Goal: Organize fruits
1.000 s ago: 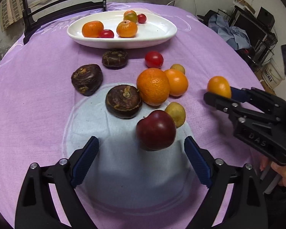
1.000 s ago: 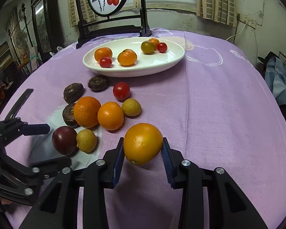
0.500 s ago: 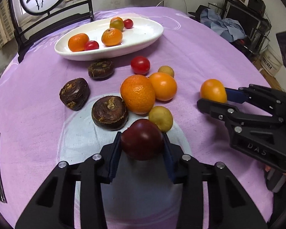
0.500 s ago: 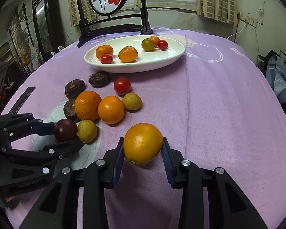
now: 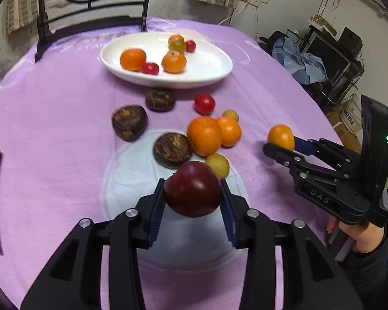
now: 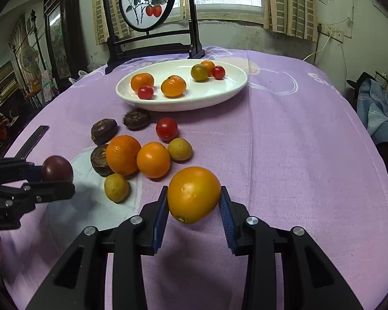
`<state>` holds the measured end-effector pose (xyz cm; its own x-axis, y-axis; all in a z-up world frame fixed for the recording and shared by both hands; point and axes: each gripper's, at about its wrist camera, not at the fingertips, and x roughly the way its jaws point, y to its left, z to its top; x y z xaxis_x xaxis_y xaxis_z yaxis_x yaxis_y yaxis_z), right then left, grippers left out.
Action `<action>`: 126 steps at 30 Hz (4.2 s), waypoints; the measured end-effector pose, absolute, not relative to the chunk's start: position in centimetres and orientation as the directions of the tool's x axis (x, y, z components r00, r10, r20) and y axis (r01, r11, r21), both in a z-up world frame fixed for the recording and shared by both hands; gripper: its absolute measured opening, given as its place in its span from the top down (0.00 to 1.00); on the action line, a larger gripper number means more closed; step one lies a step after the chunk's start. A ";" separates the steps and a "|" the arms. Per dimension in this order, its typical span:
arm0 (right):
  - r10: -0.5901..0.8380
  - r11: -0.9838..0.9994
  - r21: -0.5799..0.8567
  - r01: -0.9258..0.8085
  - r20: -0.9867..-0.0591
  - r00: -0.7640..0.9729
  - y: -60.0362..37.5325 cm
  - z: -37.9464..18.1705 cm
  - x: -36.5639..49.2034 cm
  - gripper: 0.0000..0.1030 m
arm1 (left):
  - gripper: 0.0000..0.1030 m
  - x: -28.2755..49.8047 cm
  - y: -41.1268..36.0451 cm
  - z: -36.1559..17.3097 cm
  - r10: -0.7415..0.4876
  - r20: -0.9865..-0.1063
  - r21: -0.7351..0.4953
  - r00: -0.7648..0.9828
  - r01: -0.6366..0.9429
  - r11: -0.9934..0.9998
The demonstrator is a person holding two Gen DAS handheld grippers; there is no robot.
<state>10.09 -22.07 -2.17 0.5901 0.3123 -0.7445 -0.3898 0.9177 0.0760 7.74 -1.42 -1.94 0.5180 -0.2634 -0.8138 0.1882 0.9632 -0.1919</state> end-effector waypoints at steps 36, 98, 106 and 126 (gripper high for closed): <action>0.351 0.884 0.066 -0.463 -0.748 0.564 -15.7 0.0 24.0 0.57 | 0.22 27.5 -1.8 0.5 -0.129 -0.765 -0.068 0.631 0.120 0.990; 0.358 0.890 0.104 -0.445 -0.764 0.537 -19.0 -2.3 11.5 0.73 | 0.12 12.3 -0.9 -5.7 -0.134 -0.836 -0.057 0.533 0.158 0.986; 0.348 0.882 0.072 -0.465 -0.766 0.541 -18.3 -2.3 11.0 0.73 | 0.24 12.5 -2.3 -6.4 -0.070 -0.831 0.032 0.552 0.173 0.984; 0.321 0.866 0.037 -0.499 -0.807 0.495 -17.2 -4.1 10.4 0.62 | 0.59 13.5 -2.0 -5.9 -0.160 -0.807 -0.056 0.568 0.195 0.979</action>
<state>10.39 -17.25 -4.11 0.4953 0.3206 -0.8074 -0.4992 0.8657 0.0374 13.52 -2.02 -5.88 0.5684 -0.1597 -0.8071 0.1951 0.9792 -0.0563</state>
